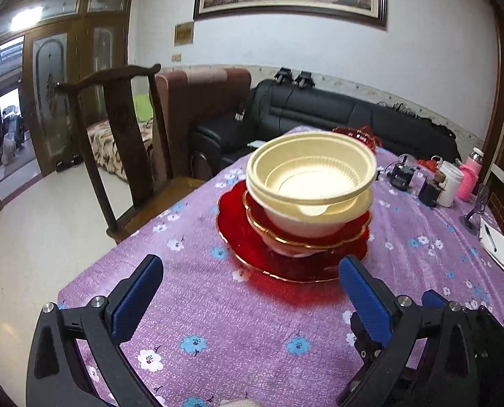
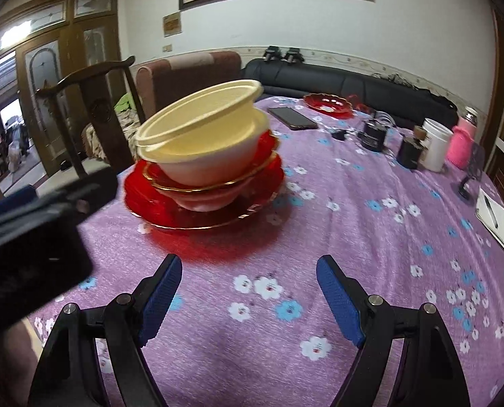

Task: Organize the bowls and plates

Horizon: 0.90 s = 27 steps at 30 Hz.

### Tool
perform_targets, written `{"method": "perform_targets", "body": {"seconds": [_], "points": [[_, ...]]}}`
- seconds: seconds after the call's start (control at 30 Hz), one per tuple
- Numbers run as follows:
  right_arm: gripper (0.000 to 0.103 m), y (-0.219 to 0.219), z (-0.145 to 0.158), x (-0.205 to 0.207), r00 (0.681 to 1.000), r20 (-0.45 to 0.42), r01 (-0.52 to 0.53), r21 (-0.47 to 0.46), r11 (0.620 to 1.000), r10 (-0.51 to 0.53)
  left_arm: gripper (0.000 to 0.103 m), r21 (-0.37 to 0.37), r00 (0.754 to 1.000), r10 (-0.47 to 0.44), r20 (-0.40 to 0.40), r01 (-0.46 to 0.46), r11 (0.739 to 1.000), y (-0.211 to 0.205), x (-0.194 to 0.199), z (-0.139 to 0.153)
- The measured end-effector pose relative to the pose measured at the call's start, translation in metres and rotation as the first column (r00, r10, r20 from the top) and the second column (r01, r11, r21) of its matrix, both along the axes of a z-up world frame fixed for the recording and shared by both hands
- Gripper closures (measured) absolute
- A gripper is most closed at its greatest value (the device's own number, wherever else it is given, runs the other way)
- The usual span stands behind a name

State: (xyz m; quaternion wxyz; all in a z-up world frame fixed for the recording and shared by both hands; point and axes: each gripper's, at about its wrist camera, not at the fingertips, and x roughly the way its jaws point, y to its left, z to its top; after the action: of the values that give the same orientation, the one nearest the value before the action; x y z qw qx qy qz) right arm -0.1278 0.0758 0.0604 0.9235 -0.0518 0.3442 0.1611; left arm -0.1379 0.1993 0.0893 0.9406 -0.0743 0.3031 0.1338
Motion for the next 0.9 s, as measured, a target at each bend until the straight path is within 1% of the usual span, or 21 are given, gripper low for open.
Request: {"method": "perform_targets", "body": {"seconds": [0.1, 0.2, 0.5, 0.9], "points": [[0.017, 0.008, -0.002, 0.000, 1.000, -0.003, -0.020, -0.009, 1.000, 0.020, 0.000, -0.006, 1.000, -0.002, -0.022, 0.002, 1.000, 0.004, 0.003, -0.005], [0.017, 0.015, -0.004, 0.002, 0.999, -0.009, -0.031, -0.020, 0.999, 0.031, 0.000, -0.016, 1.000, -0.003, -0.028, 0.002, 1.000, 0.006, 0.004, -0.007], [0.017, 0.019, -0.009, 0.007, 0.999, -0.034, -0.028, -0.013, 1.000, 0.028, 0.000, -0.029, 0.999, -0.005, -0.047, 0.003, 1.000, 0.013, 0.009, -0.011], [0.017, 0.022, -0.010, 0.006, 0.999, -0.039, -0.029, -0.013, 1.000, 0.028, 0.000, -0.058, 0.996, -0.030, -0.088, 0.025, 0.998, 0.014, 0.015, -0.019]]}}
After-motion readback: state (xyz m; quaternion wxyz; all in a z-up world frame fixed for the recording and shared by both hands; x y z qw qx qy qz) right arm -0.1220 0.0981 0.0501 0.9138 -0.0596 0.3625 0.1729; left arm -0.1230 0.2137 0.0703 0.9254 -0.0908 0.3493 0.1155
